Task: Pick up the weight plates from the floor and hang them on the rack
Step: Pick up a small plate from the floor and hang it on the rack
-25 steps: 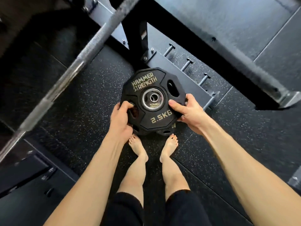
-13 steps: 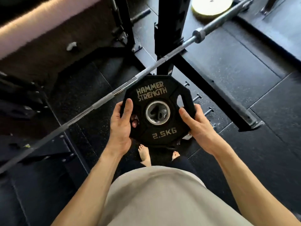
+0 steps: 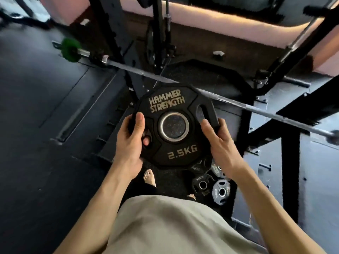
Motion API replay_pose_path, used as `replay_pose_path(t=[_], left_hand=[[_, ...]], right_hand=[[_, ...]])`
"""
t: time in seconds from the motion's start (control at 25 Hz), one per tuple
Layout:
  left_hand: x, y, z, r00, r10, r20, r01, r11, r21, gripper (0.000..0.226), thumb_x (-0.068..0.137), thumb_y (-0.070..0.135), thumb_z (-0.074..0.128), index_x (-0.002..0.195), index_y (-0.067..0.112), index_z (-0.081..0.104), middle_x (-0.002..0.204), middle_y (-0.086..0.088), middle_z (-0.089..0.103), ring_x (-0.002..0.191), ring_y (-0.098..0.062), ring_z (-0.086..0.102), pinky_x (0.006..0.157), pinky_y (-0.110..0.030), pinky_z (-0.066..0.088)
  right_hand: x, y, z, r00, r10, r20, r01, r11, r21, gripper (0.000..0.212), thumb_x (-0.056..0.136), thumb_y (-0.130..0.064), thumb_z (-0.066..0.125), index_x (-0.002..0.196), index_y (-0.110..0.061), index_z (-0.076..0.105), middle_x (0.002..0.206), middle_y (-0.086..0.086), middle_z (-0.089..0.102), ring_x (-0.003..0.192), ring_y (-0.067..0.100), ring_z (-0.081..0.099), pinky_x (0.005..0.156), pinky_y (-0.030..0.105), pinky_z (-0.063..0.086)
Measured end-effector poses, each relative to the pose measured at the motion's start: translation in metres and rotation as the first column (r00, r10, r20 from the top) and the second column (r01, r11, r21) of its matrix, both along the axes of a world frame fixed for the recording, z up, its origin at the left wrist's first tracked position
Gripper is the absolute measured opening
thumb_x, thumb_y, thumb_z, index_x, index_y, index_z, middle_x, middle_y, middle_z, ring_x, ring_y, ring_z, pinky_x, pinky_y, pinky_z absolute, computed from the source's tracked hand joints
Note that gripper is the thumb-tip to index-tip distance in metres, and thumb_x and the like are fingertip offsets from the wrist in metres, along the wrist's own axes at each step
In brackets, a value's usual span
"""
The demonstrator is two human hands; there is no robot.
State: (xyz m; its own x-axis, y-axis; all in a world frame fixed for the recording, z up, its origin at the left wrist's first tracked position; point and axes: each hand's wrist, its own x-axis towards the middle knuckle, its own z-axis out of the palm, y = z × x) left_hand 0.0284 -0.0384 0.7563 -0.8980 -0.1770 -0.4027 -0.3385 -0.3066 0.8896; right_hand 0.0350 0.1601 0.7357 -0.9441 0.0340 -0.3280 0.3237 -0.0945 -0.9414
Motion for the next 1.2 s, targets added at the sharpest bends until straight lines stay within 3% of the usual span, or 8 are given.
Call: replay_pose_path(t=[0.2, 0.44, 0.6, 0.76, 0.84, 1.0, 1.2], left_hand=[[0.082, -0.112, 0.012, 0.922, 0.38, -0.071, -0.38, 0.925, 0.018, 0.026, 0.082, 0.041, 0.062, 0.097, 0.019, 0.06, 0.065, 0.009, 0.052, 0.046, -0.004, 0.041, 0.05, -0.019, 0.039], [0.171, -0.278, 0.015, 0.757, 0.642, -0.125, -0.643, 0.765, 0.031, 0.024, 0.084, 0.04, 0.061, 0.096, 0.019, 0.059, 0.068, 0.007, 0.051, 0.046, -0.004, 0.039, 0.048, -0.016, 0.038], [0.217, -0.386, 0.021, 0.683, 0.711, -0.169, -0.718, 0.695, 0.024, 0.024, 0.083, 0.039, 0.06, 0.095, 0.018, 0.059, 0.06, 0.011, 0.05, 0.047, -0.005, 0.039, 0.047, -0.017, 0.038], [0.24, -0.485, 0.024, 0.647, 0.744, -0.168, -0.751, 0.66, 0.03, 0.03, 0.083, 0.039, 0.06, 0.099, 0.015, 0.057, 0.062, 0.01, 0.049, 0.049, -0.006, 0.039, 0.05, -0.017, 0.039], [0.239, -0.504, 0.023, 0.64, 0.75, -0.167, -0.758, 0.652, 0.024, 0.03, 0.083, 0.038, 0.06, 0.102, 0.014, 0.057, 0.064, 0.008, 0.049, 0.049, -0.006, 0.038, 0.05, -0.017, 0.039], [0.217, -0.595, 0.011, 0.637, 0.755, -0.157, -0.762, 0.647, 0.026, 0.029, 0.084, 0.038, 0.061, 0.102, 0.016, 0.058, 0.069, 0.008, 0.051, 0.052, -0.006, 0.039, 0.053, -0.018, 0.042], [0.153, -0.718, 0.013, 0.62, 0.771, -0.147, -0.781, 0.624, -0.019, 0.025, 0.085, 0.037, 0.06, 0.1, 0.017, 0.058, 0.07, 0.008, 0.052, 0.053, -0.006, 0.04, 0.055, -0.019, 0.041]], right_hand=[[0.012, -0.122, 0.022, 0.924, 0.375, -0.073, -0.369, 0.926, 0.084, 0.022, 0.099, -0.035, 0.051, 0.107, -0.015, 0.048, 0.089, -0.003, 0.053, 0.071, -0.004, 0.055, 0.065, 0.016, 0.049], [0.049, -0.315, 0.026, 0.785, 0.612, -0.096, -0.606, 0.791, 0.089, 0.028, 0.099, -0.034, 0.051, 0.112, -0.009, 0.05, 0.093, -0.002, 0.056, 0.081, -0.001, 0.058, 0.068, 0.016, 0.05], [0.076, -0.441, 0.029, 0.731, 0.677, -0.083, -0.677, 0.735, 0.028, 0.029, 0.1, -0.029, 0.051, 0.117, -0.006, 0.051, 0.098, -0.002, 0.063, 0.084, -0.003, 0.062, 0.069, 0.013, 0.05], [0.085, -0.551, 0.026, 0.684, 0.727, -0.059, -0.725, 0.686, 0.055, 0.029, 0.099, -0.032, 0.051, 0.116, -0.008, 0.049, 0.098, 0.004, 0.06, 0.073, -0.005, 0.061, 0.061, 0.011, 0.048], [0.082, -0.572, 0.028, 0.683, 0.727, -0.07, -0.725, 0.687, 0.052, 0.03, 0.098, -0.034, 0.052, 0.115, -0.01, 0.05, 0.096, 0.004, 0.061, 0.073, -0.005, 0.062, 0.06, 0.012, 0.048], [0.051, -0.669, 0.02, 0.643, 0.763, -0.068, -0.76, 0.646, 0.069, 0.041, 0.092, -0.047, 0.054, 0.115, -0.014, 0.051, 0.102, 0.006, 0.064, 0.09, 0.008, 0.065, 0.075, 0.028, 0.056], [-0.015, -0.795, 0.016, 0.622, 0.779, -0.078, -0.78, 0.625, 0.027, 0.044, 0.089, -0.049, 0.053, 0.118, -0.016, 0.051, 0.106, 0.006, 0.065, 0.095, 0.011, 0.066, 0.079, 0.031, 0.058]])
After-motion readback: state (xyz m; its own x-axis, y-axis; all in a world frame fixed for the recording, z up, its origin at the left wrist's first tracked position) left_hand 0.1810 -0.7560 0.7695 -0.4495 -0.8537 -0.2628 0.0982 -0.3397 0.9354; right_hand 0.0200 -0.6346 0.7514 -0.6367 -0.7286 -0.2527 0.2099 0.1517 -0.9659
